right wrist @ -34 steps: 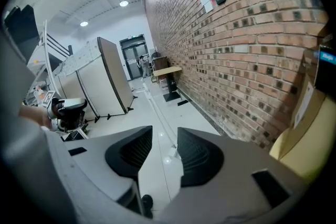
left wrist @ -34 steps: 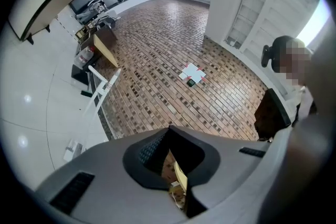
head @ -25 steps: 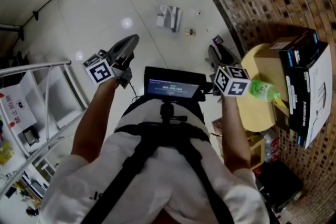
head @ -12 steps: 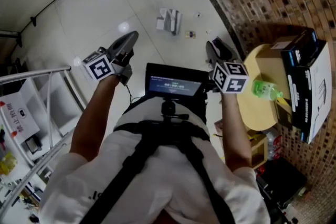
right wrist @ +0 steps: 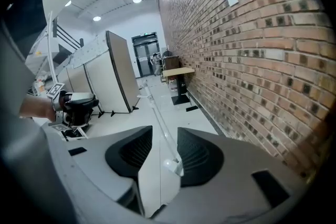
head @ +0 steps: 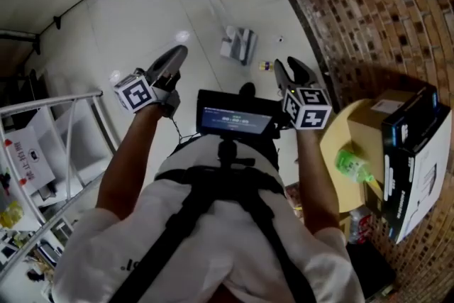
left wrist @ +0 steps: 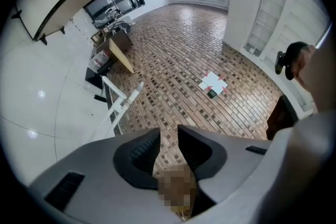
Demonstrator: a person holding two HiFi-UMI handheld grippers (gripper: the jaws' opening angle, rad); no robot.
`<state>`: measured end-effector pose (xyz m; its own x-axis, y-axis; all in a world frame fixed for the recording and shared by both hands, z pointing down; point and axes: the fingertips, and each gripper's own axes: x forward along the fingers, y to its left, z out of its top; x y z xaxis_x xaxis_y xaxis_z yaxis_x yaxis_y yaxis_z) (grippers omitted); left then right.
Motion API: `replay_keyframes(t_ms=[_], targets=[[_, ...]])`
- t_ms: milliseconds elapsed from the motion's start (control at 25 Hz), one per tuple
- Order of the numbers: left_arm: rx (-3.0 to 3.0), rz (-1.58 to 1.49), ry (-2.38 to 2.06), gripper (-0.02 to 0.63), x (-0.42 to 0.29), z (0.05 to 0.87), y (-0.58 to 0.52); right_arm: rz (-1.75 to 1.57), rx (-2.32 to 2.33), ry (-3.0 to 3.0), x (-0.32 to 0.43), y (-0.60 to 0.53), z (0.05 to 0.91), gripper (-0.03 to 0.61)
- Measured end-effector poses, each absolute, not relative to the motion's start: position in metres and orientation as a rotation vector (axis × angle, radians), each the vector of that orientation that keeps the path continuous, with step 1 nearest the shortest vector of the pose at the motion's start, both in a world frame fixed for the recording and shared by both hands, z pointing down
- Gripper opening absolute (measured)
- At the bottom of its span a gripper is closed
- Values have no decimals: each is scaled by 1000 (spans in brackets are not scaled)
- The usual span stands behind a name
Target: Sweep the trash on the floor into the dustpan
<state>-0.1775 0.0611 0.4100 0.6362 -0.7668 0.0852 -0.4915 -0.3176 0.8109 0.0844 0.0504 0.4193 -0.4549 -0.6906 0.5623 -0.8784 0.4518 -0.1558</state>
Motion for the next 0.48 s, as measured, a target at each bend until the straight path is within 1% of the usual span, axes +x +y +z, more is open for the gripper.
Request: replay_keyframes(t_ms=[160, 280, 480], targets=[[1920, -429, -1084, 156, -182, 415, 11, 532, 1206, -2338, 71, -11, 417, 163], [1891, -460, -1131, 192, -181, 418, -23, 466, 1125, -2381, 53, -53, 416, 184], [1837, -494, -1208, 212, -200, 428, -56, 374, 1006, -2444, -14, -99, 411, 225]])
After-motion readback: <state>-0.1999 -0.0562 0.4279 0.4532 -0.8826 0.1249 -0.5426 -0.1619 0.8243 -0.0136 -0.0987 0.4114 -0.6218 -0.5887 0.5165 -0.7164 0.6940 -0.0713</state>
